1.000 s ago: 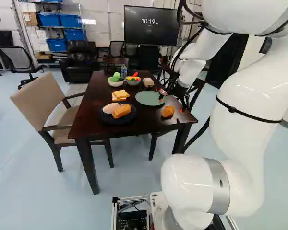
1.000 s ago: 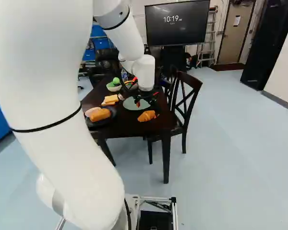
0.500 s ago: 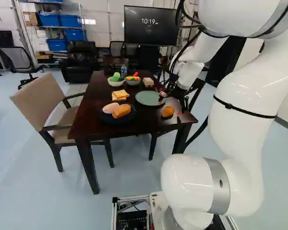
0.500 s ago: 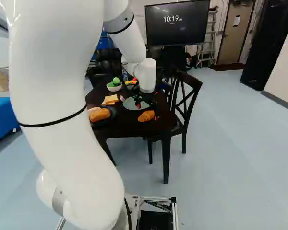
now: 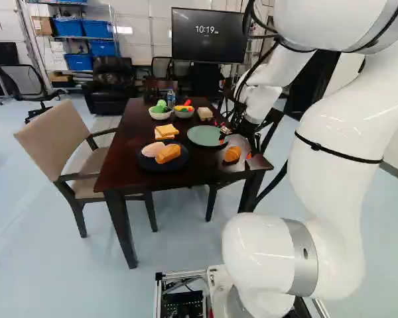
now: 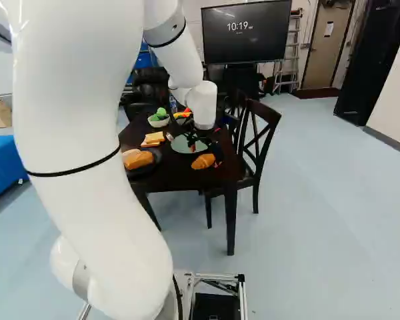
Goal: Move the croissant to the empty plate
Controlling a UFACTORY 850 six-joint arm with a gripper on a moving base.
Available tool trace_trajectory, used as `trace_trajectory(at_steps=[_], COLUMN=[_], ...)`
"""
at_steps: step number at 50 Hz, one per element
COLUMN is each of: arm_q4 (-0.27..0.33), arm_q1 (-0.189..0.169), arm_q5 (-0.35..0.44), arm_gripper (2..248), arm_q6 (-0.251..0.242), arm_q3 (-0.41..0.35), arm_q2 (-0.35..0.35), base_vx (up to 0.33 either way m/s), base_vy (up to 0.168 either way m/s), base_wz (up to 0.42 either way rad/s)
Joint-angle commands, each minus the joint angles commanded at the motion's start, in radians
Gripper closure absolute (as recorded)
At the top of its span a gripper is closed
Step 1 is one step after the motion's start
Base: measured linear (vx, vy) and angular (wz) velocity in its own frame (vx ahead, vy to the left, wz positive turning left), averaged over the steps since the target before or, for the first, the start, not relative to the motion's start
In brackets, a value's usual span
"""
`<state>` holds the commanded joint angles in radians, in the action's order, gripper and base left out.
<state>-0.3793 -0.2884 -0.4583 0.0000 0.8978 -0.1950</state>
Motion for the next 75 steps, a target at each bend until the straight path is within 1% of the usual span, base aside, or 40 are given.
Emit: trace_trajectory(at_steps=[8,9,14,15,19,20,24,25,29,30,35,36,40,41,45,46,50,51,56,57,75], arm_q4=[0.0,0.0,0.0,0.0,0.0,0.0,0.0,0.0,0.0,0.0,0.0,0.0,0.0,0.0,0.0,0.0,0.0,0.0,0.0,0.0,0.0], arm_q1=[0.0,0.0,0.0,0.0,0.0,0.0,0.0,0.0,0.0,0.0,0.0,0.0,0.0,0.0,0.0,0.0,0.0,0.0,0.0,0.0,0.0], arm_q5=[0.0,0.0,0.0,0.0,0.0,0.0,0.0,0.001,0.005,0.006,0.013,0.014,0.019,0.021,0.024,0.024,0.024,0.024,0.024,0.024,0.024], arm_gripper=[3,14,14,27,27,39,39,51,51,63,63,75,75,87,87,99,99,111,111,120,118], arm_q6=[0.0,0.0,0.0,0.0,0.0,0.0,0.0,0.0,0.0,0.0,0.0,0.0,0.0,0.0,0.0,0.0,0.0,0.0,0.0,0.0,0.0], arm_q3=[0.0,0.0,0.0,0.0,0.0,0.0,0.0,0.0,0.0,0.0,0.0,0.0,0.0,0.0,0.0,0.0,0.0,0.0,0.0,0.0,0.0], arm_q2=[0.0,0.0,0.0,0.0,0.0,0.0,0.0,0.0,0.0,0.0,0.0,0.0,0.0,0.0,0.0,0.0,0.0,0.0,0.0,0.0,0.0], base_vx=[0.0,0.0,0.0,0.0,0.0,0.0,0.0,0.0,0.0,0.0,0.0,0.0,0.0,0.0,0.0,0.0,0.0,0.0,0.0,0.0,0.0], base_vy=[0.0,0.0,0.0,0.0,0.0,0.0,0.0,0.0,0.0,0.0,0.0,0.0,0.0,0.0,0.0,0.0,0.0,0.0,0.0,0.0,0.0], base_wz=[0.0,0.0,0.0,0.0,0.0,0.0,0.0,0.0,0.0,0.0,0.0,0.0,0.0,0.0,0.0,0.0,0.0,0.0,0.0,0.0,0.0])
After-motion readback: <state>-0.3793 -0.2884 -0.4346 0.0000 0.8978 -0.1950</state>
